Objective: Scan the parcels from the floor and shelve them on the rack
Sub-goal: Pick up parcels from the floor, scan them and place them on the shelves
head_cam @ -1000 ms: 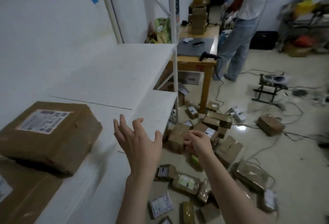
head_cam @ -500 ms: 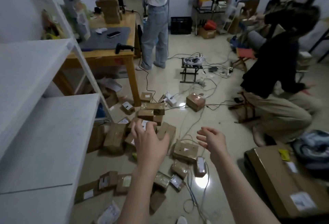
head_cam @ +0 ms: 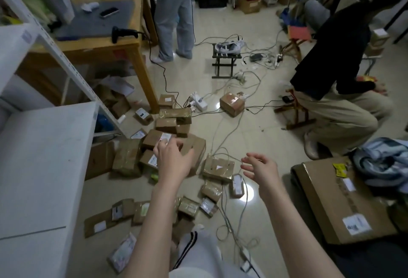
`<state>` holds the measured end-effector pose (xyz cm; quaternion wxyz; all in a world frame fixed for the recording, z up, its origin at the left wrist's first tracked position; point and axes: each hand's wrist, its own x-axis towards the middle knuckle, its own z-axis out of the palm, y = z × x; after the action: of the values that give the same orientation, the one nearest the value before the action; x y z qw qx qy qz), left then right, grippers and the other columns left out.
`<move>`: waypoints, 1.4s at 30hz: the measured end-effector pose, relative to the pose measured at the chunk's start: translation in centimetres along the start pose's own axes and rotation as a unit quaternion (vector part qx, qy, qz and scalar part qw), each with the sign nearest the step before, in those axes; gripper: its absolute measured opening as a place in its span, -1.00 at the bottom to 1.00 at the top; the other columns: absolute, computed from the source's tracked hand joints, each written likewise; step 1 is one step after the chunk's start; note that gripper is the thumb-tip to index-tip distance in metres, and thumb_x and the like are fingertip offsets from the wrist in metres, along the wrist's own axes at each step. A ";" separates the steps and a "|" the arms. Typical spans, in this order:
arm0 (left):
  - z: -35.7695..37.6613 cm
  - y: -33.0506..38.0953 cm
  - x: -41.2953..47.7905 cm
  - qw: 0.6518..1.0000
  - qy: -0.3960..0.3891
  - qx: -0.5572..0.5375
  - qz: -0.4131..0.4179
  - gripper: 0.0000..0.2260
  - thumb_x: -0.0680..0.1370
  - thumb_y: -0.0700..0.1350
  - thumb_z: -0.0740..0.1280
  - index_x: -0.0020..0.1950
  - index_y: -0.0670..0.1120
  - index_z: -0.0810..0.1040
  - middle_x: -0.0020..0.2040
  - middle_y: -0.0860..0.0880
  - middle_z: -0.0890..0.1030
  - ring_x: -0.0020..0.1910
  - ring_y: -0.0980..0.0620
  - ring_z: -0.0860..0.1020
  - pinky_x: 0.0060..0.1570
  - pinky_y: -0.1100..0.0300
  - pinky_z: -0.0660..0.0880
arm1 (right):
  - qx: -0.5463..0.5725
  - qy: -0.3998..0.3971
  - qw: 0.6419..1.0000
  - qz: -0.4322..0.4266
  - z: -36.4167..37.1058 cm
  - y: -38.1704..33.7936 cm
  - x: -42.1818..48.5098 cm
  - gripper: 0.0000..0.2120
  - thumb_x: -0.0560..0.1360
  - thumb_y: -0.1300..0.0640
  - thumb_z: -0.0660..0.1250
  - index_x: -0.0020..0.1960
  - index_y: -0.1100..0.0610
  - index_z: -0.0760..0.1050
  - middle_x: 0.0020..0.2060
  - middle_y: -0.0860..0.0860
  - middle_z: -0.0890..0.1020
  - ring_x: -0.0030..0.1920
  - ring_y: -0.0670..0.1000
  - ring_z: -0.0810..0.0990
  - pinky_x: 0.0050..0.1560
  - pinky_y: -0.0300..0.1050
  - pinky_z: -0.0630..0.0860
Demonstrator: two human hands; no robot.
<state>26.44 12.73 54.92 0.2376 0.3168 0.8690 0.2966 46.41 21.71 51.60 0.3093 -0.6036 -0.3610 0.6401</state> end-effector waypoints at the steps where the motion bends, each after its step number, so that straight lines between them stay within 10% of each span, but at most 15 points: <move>1: 0.8 -1.0 0.7 1.000 -0.003 0.006 -0.014 -0.61 0.56 -0.03 0.39 0.35 -0.12 0.48 0.46 -0.16 0.36 0.50 -0.15 0.16 0.47 -0.06 0.21 | -0.015 -0.002 1.000 0.006 0.2 0.6 1.0 -0.89 0.56 0.35 0.30 0.05 0.23 0.53 -0.16 0.12 0.65 -0.23 0.05 0.61 -0.18 -0.14 0.55; 13: 13.8 -18.4 9.2 0.968 -0.129 0.128 -0.174 -0.56 0.59 0.05 0.35 0.35 -0.18 0.44 0.35 -0.20 0.43 0.41 -0.21 0.30 0.31 -0.03 0.34 | -0.323 -0.150 0.934 0.030 10.3 16.1 14.4 -0.82 0.44 0.28 0.43 -0.20 0.03 0.51 -0.26 -0.02 0.63 -0.16 0.08 0.63 -0.06 0.01 0.55; 19: 23.3 -29.5 11.6 0.943 -0.172 0.072 -0.274 -0.47 0.51 0.09 0.40 0.42 -0.10 0.45 0.39 -0.18 0.48 0.40 -0.24 0.41 0.36 -0.07 0.39 | -0.415 -0.187 0.889 0.042 14.7 26.0 20.3 -0.81 0.40 0.25 0.45 0.00 0.14 0.57 -0.15 -0.02 0.66 -0.08 0.03 0.63 -0.05 -0.16 0.51; 23: 32.6 -41.7 13.9 0.894 -0.151 -0.099 -0.411 -0.58 0.29 0.24 0.37 -0.02 -0.02 0.65 -0.02 -0.04 0.69 0.00 -0.08 0.63 0.13 -0.04 0.58 | -0.488 -0.237 0.839 0.036 17.0 33.3 25.4 -0.70 0.47 0.16 0.41 0.19 0.18 0.55 0.05 0.04 0.62 0.09 0.08 0.59 -0.11 -0.26 0.35; 29: 33.9 -43.0 16.2 0.822 -0.109 -0.242 -0.504 -0.65 0.63 0.00 0.27 0.38 -0.10 0.46 0.09 -0.06 0.48 0.08 -0.07 0.43 0.24 -0.03 0.46 | -0.539 -0.290 0.785 0.093 19.2 46.3 31.7 -0.45 0.56 -0.07 0.34 0.47 0.12 0.36 0.33 0.14 0.53 0.31 0.14 0.51 0.28 -0.05 0.44; 35: 42.0 -51.0 17.3 0.733 -0.073 -0.328 -0.592 -0.16 0.35 0.41 0.26 0.44 -0.14 0.43 0.27 -0.15 0.52 0.22 -0.16 0.47 0.20 0.02 0.44 | -0.627 -0.357 0.686 0.095 19.7 56.0 35.8 -0.15 0.41 -0.22 0.32 0.52 0.24 0.18 0.43 0.21 0.41 0.42 0.22 0.40 0.39 0.04 0.34; 42: 43.9 -52.0 18.4 0.688 -0.084 -0.457 -0.558 -0.58 0.70 0.13 0.08 -0.01 -0.14 0.56 -0.18 -0.11 0.59 -0.19 -0.03 0.56 -0.27 0.16 0.49 | -0.581 -0.331 0.738 0.093 19.5 60.5 37.8 -0.23 0.29 -0.23 0.41 0.37 0.18 0.41 0.22 0.15 0.57 0.20 0.16 0.55 0.20 0.04 0.51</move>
<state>18.83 9.07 -15.07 0.5469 -0.3503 0.6190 0.4416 26.37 18.29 -19.46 -0.3012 -0.4468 -0.6843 0.4913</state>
